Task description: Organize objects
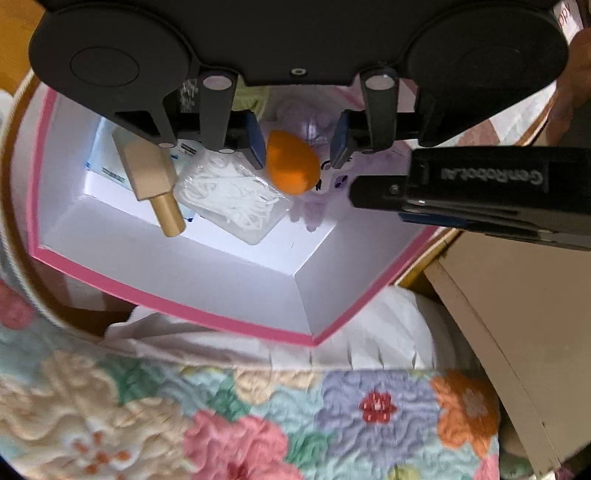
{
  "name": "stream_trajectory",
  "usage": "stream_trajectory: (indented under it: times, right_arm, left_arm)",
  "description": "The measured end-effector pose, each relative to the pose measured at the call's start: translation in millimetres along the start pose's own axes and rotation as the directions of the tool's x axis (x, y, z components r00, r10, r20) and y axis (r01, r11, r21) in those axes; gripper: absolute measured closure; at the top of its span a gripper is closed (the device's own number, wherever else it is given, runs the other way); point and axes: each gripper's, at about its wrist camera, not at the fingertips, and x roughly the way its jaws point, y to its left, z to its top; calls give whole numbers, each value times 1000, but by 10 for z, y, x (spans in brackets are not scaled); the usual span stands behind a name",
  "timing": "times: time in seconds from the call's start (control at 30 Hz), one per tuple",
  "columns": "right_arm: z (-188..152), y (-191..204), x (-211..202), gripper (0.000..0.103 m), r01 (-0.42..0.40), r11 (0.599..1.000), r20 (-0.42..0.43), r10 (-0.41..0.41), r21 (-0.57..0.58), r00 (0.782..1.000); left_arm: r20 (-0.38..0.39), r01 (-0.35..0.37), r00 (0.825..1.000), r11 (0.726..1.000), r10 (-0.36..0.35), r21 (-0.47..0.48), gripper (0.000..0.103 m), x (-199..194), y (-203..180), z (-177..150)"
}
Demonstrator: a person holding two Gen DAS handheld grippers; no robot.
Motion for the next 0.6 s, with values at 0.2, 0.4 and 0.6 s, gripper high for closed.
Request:
stream_trajectory:
  times: [0.2,0.4,0.6]
  right_arm:
    - [-112,94,-288,52,51,997,56,-54,52,997]
    - [-107,258,-692,51,124,992,70,-126,28,990]
    - [-199,431,-1172,31,143,989,125,-145,25,981]
  left_arm:
    - [-26,-59,998,997,60,44,44,-286,-52,-97]
    - [-30,-54,998,996,56,70,42,-576,-104,-126]
    - [1,-70,998,990,70,120,34,-950,-176,-231]
